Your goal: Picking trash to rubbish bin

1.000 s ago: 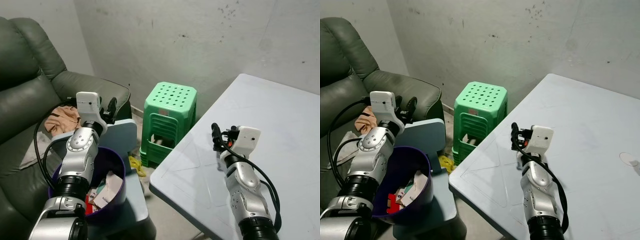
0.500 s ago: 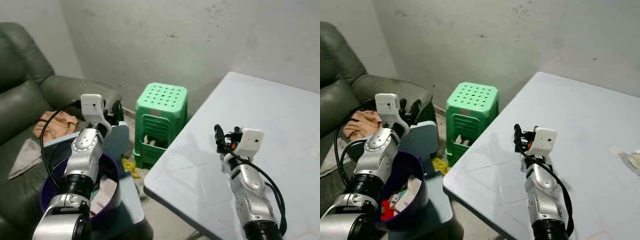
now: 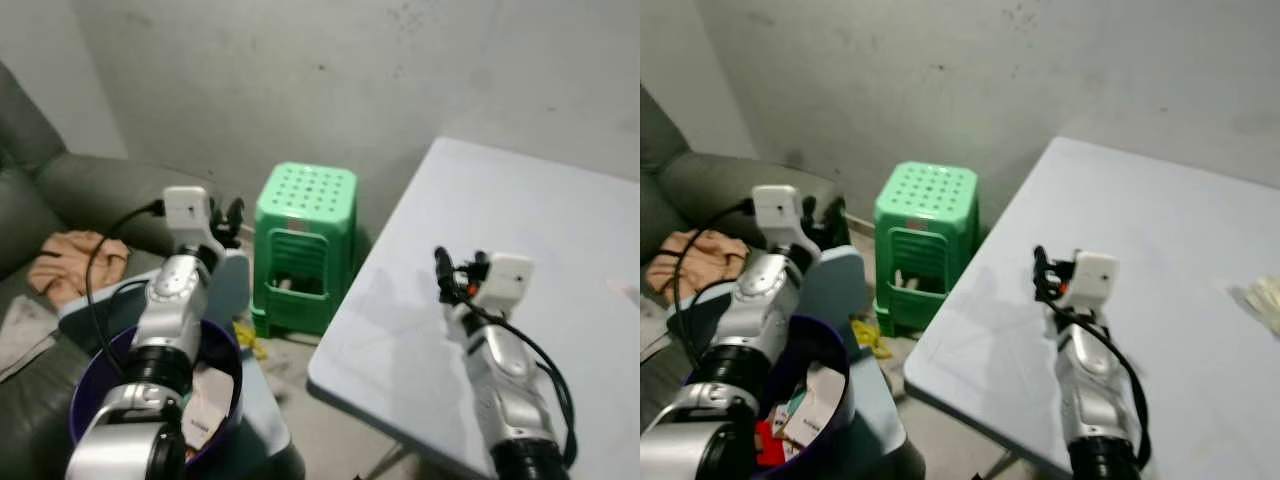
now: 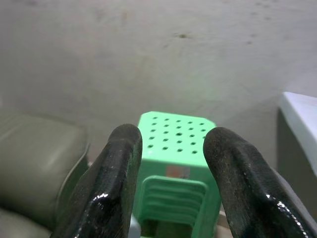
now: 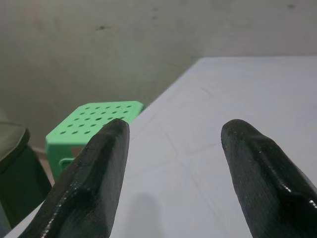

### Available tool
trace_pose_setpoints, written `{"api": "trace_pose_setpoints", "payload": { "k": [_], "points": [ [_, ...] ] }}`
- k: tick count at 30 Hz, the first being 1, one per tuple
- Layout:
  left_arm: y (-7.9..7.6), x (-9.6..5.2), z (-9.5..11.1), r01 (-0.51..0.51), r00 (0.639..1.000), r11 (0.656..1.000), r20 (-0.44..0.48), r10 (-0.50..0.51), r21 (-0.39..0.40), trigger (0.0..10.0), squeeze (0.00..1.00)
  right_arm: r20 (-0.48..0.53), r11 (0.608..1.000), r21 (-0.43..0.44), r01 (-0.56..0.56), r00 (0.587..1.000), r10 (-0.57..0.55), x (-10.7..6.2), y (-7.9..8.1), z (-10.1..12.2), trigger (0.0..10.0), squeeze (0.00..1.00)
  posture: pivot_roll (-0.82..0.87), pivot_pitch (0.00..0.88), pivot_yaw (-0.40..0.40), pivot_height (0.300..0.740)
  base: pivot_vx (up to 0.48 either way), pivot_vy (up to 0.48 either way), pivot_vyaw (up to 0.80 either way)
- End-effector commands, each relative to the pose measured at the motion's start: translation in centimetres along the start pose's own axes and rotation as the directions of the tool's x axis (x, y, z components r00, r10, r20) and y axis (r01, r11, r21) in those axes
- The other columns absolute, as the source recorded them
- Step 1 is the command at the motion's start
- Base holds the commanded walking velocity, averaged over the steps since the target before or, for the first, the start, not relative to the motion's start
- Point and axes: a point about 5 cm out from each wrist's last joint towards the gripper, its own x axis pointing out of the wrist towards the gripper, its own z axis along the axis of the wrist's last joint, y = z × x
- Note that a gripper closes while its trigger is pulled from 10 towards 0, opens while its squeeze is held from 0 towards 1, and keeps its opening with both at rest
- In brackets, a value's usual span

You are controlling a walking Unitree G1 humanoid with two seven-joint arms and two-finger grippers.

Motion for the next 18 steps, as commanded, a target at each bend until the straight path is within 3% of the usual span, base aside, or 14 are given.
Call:
{"api": "trace_pose_setpoints", "payload": {
  "k": [1,8,18],
  "points": [
    [-0.93,0.46,0.57,0.027,0.999,1.000,0.019,-0.027,-0.001,10.0,0.00,0.007,1.000,-0.011,0.015,1.000,-0.015,0.12,-0.69,0.46,10.0,0.00,-0.09,0.000,0.026,0.740,0.000,0.000,-0.74],
    [-1.01,0.47,0.53,0.032,0.999,0.999,0.024,-0.032,0.002,10.0,0.00,0.012,1.000,-0.002,0.027,1.000,-0.027,-0.01,-0.85,0.43,10.0,0.00,-0.09,0.000,0.025,0.740,0.000,0.000,-0.71],
    [-1.33,0.33,0.42,0.066,0.997,0.998,0.033,-0.066,0.004,10.0,0.00,0.021,1.000,-0.020,0.021,1.000,-0.020,-0.14,-0.97,0.60,10.0,0.00,-0.09,0.000,0.016,0.740,0.000,0.000,0.00]
  ]
}}
